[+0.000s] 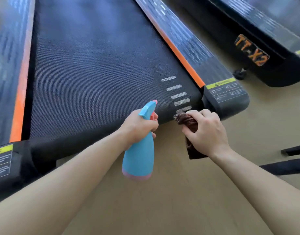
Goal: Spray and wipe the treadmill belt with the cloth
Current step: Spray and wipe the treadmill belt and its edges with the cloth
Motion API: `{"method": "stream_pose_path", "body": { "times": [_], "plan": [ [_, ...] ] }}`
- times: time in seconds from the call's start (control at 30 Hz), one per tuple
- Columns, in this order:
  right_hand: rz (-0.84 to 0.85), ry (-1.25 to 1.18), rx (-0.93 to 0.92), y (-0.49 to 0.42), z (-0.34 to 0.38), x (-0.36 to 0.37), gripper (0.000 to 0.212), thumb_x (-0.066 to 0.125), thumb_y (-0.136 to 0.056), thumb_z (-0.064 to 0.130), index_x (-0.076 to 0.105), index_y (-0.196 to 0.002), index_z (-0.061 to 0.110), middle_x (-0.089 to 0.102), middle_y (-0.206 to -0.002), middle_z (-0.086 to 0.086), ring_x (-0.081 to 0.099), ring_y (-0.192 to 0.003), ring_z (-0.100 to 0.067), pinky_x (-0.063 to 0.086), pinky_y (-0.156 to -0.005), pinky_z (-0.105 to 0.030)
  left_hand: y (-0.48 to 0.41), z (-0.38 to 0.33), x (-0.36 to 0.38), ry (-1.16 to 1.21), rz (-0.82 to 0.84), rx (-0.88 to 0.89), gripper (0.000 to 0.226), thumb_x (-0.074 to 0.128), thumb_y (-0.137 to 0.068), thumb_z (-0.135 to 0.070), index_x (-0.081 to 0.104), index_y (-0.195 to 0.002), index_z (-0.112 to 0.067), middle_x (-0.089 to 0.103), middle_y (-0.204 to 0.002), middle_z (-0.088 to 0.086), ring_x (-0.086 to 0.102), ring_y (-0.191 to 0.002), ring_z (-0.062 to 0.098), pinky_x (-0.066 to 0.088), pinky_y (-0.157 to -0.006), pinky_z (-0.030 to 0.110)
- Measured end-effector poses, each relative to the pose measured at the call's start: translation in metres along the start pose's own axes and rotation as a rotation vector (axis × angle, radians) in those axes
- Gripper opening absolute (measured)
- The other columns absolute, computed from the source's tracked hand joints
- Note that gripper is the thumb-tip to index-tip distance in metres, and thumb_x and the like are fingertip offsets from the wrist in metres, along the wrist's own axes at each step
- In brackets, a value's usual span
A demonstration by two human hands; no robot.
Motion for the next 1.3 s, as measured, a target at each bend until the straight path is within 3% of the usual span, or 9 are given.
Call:
{"method": "stream_pose_path", "body": {
  "times": [0.13,0.2,0.43,0.57,0.67,0.77,0.93,1.1,1.3],
  "plan": [
    [-0.029,-0.016,0.033,-0.001,-0.016,-0.007,0.036,0.069,-0.085,0.046,0.067,-0.118,0.031,0.057,-0.100,-0.003,0.051,-0.095,-0.033,0.047,-0.074,-0.039,-0.010,-0.001,0.027,-0.029,0.011,-0.011,0.024,0.066,-0.072,-0.005,0.068,-0.097,-0.007,0.066,-0.094,0.003,0.065,-0.066,0.021,0.064,-0.080,0.041],
    [-0.064,-0.051,0.064,-0.005,-0.019,-0.013,0.036,0.068,-0.085,0.045,0.066,-0.118,0.031,0.056,-0.099,-0.003,0.052,-0.096,-0.033,0.046,-0.075,-0.038,-0.012,-0.004,0.035,-0.025,0.007,-0.013,0.025,0.064,-0.065,-0.008,0.067,-0.090,-0.011,0.066,-0.092,0.004,0.065,-0.063,0.021,0.063,-0.078,0.040],
    [-0.053,-0.065,0.079,-0.006,-0.016,-0.006,0.037,0.066,-0.088,0.046,0.064,-0.122,0.032,0.055,-0.102,-0.002,0.051,-0.100,-0.031,0.040,-0.074,-0.035,-0.020,-0.010,0.040,-0.112,-0.035,-0.010,0.015,0.064,-0.077,-0.007,0.056,-0.075,-0.020,0.060,-0.067,-0.001,0.069,-0.054,0.022,0.058,-0.076,0.035],
    [-0.100,-0.092,0.080,-0.012,-0.015,-0.008,0.033,0.066,-0.091,0.046,0.065,-0.120,0.031,0.051,-0.098,0.001,0.051,-0.098,-0.031,0.038,-0.073,-0.033,-0.022,-0.012,0.036,-0.091,-0.027,0.002,0.009,0.065,-0.081,-0.005,0.063,-0.085,-0.013,0.064,-0.076,0.000,0.070,-0.056,0.020,0.061,-0.080,0.039],
    [-0.139,-0.111,0.074,-0.018,-0.013,-0.012,0.033,0.067,-0.090,0.048,0.066,-0.118,0.031,0.050,-0.097,0.003,0.051,-0.098,-0.031,0.037,-0.074,-0.033,-0.020,-0.013,0.023,-0.024,-0.070,-0.002,0.022,0.069,-0.079,-0.006,0.066,-0.101,-0.005,0.066,-0.087,0.001,0.068,-0.057,0.020,0.063,-0.086,0.046],
    [-0.157,-0.116,0.041,-0.030,-0.005,-0.015,0.034,0.065,-0.090,0.050,0.066,-0.118,0.031,0.055,-0.099,-0.001,0.051,-0.098,-0.031,0.039,-0.074,-0.033,-0.018,-0.011,0.006,0.025,-0.097,-0.023,0.017,0.066,-0.079,-0.004,0.064,-0.089,-0.017,0.063,-0.082,0.004,0.065,-0.056,0.023,0.061,-0.079,0.039],
    [-0.210,-0.111,-0.007,-0.067,0.021,-0.014,0.037,0.061,-0.093,0.053,0.064,-0.122,0.030,0.059,-0.108,-0.007,0.052,-0.103,-0.032,0.037,-0.082,-0.034,-0.017,-0.008,-0.016,0.004,-0.102,-0.056,0.014,0.065,-0.078,-0.006,0.060,-0.084,-0.018,0.061,-0.074,0.003,0.067,-0.055,0.021,0.060,-0.074,0.038],
    [0.067,0.033,-0.122,-0.113,0.068,0.035,0.044,0.056,-0.094,0.057,0.059,-0.132,0.036,0.054,-0.128,-0.008,0.044,-0.120,-0.034,0.044,-0.094,-0.043,-0.015,-0.018,-0.041,0.063,-0.096,-0.026,0.043,0.064,-0.059,-0.012,0.070,-0.101,-0.012,0.068,-0.092,0.009,0.069,-0.059,0.024,0.062,-0.077,0.040],
    [0.135,0.144,-0.172,-0.189,0.089,0.069,0.044,0.054,-0.096,0.060,0.054,-0.132,0.035,0.050,-0.128,-0.008,0.041,-0.124,-0.033,0.044,-0.094,-0.049,-0.025,-0.039,-0.075,0.090,-0.098,0.065,0.034,0.064,-0.064,-0.007,0.068,-0.092,-0.025,0.068,-0.095,0.006,0.070,-0.066,0.025,0.063,-0.076,0.041]
  ]
}}
Point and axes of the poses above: each hand's wrist, its own y-axis away from the middle knuckle, its own x-axis out of the palm, z = x × y, the point moved 8 cm from there along -y, towards the middle knuckle
